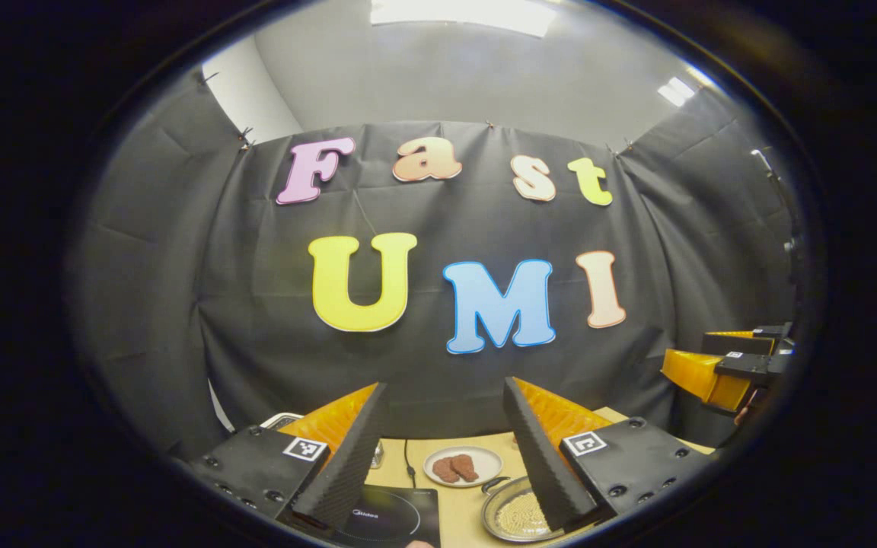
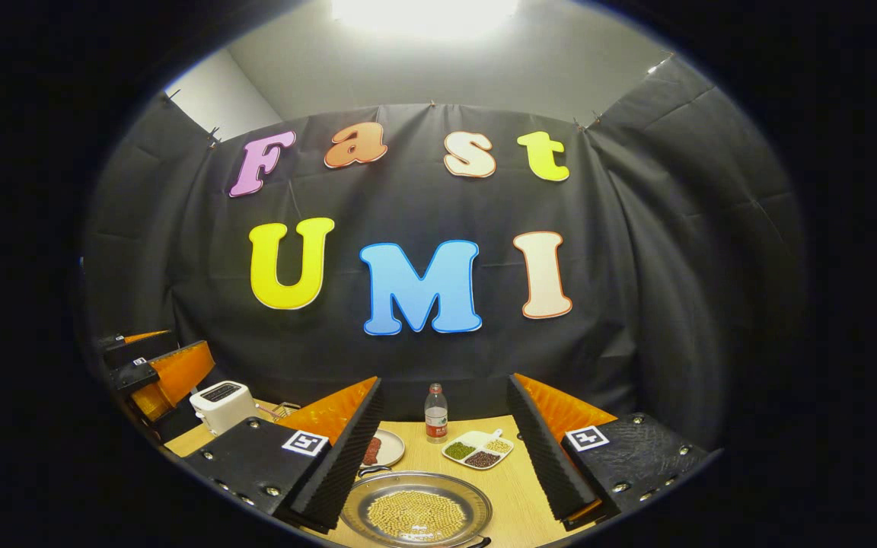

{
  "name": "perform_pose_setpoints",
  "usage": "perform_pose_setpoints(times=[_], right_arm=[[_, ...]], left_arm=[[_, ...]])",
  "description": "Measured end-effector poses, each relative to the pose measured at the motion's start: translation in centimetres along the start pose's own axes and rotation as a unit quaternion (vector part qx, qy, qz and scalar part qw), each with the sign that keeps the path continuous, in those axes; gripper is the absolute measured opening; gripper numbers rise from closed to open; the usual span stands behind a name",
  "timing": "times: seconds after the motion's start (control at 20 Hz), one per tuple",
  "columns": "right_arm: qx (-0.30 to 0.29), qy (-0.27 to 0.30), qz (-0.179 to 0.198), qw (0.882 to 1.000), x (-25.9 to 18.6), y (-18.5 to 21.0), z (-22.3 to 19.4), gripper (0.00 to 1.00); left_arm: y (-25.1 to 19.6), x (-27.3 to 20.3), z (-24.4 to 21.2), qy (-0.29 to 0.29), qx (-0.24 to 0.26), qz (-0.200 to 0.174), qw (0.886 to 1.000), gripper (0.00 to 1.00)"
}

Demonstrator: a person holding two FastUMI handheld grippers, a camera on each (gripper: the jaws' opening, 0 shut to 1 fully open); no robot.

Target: First push the handle of the pot to place it horizontally, then grasp the pot with both hands and set it on the induction cooktop.

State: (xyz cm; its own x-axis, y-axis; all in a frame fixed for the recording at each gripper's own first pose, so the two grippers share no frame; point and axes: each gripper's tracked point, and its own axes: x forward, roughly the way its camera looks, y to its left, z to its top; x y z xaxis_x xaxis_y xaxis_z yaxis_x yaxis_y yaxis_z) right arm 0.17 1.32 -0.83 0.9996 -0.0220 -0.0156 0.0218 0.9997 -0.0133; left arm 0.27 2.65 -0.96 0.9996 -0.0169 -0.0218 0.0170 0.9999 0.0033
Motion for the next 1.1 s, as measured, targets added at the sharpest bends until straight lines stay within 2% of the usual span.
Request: perform_pose_setpoints(times=[0.35,0.6,0.65,0.7,0.8,1.1], right_arm=[[-0.003,0.029,0.015,0.999,-0.2,0.4,-2.5,0.98],[-0.008,0.089,0.038,0.995,-0.5,1.2,-7.5,0.98],[-0.007,0.104,0.044,0.994,-0.8,1.3,-8.8,0.98],[-0.01,0.119,0.048,0.992,-0.9,1.5,-9.9,0.98],[-0.014,0.152,0.061,0.986,-1.3,1.9,-12.5,0.98],[-0.013,0.269,0.092,0.959,-3.4,2.8,-20.5,0.98]], left_arm=[[0.9,-0.6,-0.5,0.005,0.003,0.009,1.0,1.0],[2.0,-1.0,-1.6,0.017,0.007,0.015,1.0,0.97],[2.0,-1.1,-1.7,0.019,0.008,0.016,1.0,1.0],[2.1,-1.2,-1.9,0.021,0.009,0.017,1.0,0.97],[2.3,-1.0,-2.4,0.026,0.009,0.019,0.999,1.0],[2.5,-1.3,-3.8,0.041,0.007,0.019,0.999,0.97]])
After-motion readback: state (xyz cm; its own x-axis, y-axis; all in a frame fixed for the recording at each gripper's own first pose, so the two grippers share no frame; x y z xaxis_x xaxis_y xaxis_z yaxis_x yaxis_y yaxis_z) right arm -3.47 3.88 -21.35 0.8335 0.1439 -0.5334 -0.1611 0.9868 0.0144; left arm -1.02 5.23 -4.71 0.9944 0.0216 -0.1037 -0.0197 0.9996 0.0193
